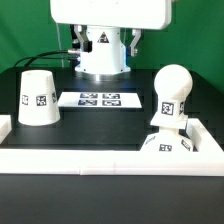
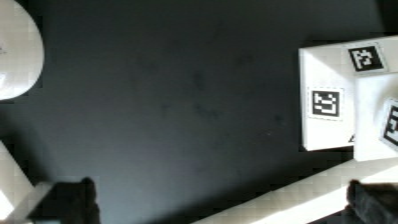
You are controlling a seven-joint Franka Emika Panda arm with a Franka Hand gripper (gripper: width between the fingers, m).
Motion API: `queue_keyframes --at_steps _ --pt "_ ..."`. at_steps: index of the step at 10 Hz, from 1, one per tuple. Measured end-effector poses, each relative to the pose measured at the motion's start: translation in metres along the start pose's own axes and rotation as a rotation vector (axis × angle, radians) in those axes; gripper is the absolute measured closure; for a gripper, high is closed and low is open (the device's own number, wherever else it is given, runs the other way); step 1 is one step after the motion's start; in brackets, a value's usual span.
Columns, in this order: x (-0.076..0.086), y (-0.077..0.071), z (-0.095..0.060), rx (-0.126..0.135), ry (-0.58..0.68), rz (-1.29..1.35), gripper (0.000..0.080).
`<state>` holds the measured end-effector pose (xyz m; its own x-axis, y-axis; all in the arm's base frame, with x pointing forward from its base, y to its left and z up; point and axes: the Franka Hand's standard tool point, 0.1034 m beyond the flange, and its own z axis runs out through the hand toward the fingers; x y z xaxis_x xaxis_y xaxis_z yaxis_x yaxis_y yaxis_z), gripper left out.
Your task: Assemble lamp
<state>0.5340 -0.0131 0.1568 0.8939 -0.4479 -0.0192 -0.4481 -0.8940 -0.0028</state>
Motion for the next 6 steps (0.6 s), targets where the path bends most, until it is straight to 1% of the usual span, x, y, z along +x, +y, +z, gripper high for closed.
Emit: queue_keyframes --at_steps 2,4,6 --pt "0.0 0.003 0.001 -0.001 0.001 -0.008 0.01" --pt "0.003 0.032 0.01 -0.007 0.002 -0.045 0.01" --pt "0.01 0.058 0.014 -0.014 0.007 -0.064 0.01"
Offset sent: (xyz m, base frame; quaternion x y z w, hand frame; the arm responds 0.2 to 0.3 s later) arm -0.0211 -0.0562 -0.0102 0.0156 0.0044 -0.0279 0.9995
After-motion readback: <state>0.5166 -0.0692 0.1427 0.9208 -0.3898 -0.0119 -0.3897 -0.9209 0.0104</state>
